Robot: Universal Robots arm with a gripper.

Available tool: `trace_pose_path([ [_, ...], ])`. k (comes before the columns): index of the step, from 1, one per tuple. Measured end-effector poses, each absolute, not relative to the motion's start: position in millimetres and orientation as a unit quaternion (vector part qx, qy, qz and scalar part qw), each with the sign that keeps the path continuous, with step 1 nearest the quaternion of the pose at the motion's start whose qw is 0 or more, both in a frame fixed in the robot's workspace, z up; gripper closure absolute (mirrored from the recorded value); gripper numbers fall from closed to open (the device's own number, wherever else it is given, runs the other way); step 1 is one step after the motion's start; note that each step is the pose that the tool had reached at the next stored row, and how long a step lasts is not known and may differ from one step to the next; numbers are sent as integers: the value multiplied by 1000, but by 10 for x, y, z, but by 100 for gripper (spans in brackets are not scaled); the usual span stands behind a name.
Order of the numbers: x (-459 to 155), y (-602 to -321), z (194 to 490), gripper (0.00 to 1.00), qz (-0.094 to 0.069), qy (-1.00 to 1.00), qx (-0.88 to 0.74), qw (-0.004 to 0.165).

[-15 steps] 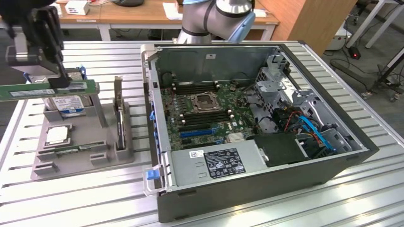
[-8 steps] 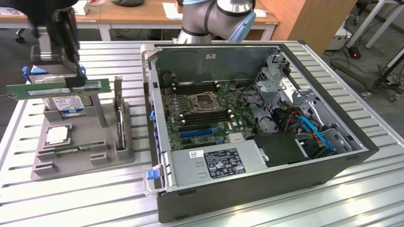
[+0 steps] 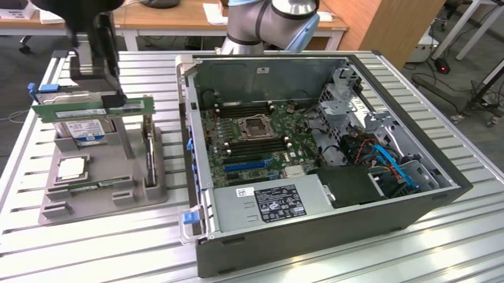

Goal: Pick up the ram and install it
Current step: 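Pick up the ram and move it above insertion slot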

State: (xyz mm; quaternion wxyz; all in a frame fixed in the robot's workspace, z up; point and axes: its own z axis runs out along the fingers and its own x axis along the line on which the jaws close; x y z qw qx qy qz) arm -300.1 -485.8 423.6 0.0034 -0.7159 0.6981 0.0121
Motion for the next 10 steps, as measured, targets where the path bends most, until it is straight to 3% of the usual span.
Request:
trace_pose_path([
  [10, -2638, -4858, 4236, 89, 12, 698, -716, 3],
])
